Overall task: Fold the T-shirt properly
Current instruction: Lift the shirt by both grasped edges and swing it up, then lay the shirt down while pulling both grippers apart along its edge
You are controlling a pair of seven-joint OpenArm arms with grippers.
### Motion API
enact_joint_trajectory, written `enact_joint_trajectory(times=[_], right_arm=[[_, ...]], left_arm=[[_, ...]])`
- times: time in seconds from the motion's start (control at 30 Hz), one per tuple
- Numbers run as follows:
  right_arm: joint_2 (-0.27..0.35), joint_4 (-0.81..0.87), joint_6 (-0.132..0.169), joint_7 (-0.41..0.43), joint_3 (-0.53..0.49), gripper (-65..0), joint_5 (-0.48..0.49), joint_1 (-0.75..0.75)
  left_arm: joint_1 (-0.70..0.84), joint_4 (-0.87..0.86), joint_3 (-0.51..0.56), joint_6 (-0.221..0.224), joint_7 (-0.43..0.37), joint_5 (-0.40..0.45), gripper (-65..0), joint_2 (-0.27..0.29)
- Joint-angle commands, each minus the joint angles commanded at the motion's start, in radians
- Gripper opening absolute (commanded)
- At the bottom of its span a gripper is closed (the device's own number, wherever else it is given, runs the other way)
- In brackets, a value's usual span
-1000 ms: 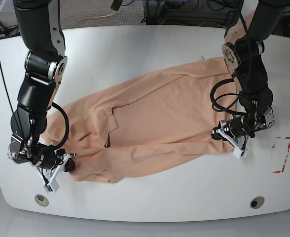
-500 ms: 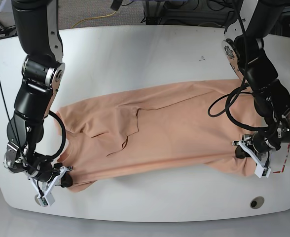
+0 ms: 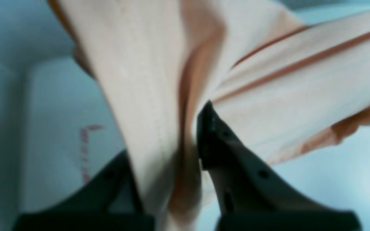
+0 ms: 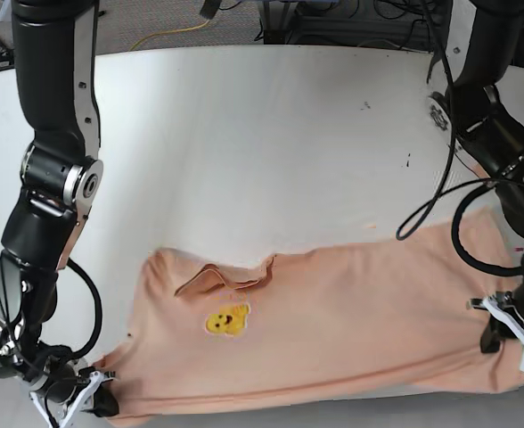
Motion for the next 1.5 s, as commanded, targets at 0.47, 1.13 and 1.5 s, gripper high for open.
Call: enact_joint_trajectory(times=[0.47, 1.13, 1.5], right_arm=[[0.037, 0.163, 0.000, -0.117, -0.014, -65.0, 0.003, 0.037], [0.015, 0.493, 0.000, -0.222, 0.238, -65.0, 0.195, -0.695], [0.044, 0.491, 0.000, -0.292, 0.305, -65.0, 0.462, -0.984]], left_arm=[[-0.046, 0.037, 0.000, 0.000, -0.002, -0.178, -64.6, -0.129], [0.580, 0.244, -0.008, -0.002, -0.003, -0.350, -64.7, -0.130], [0.829, 0.244, -0.009, -0.094, -0.005, -0.348, -64.7, -0.130]])
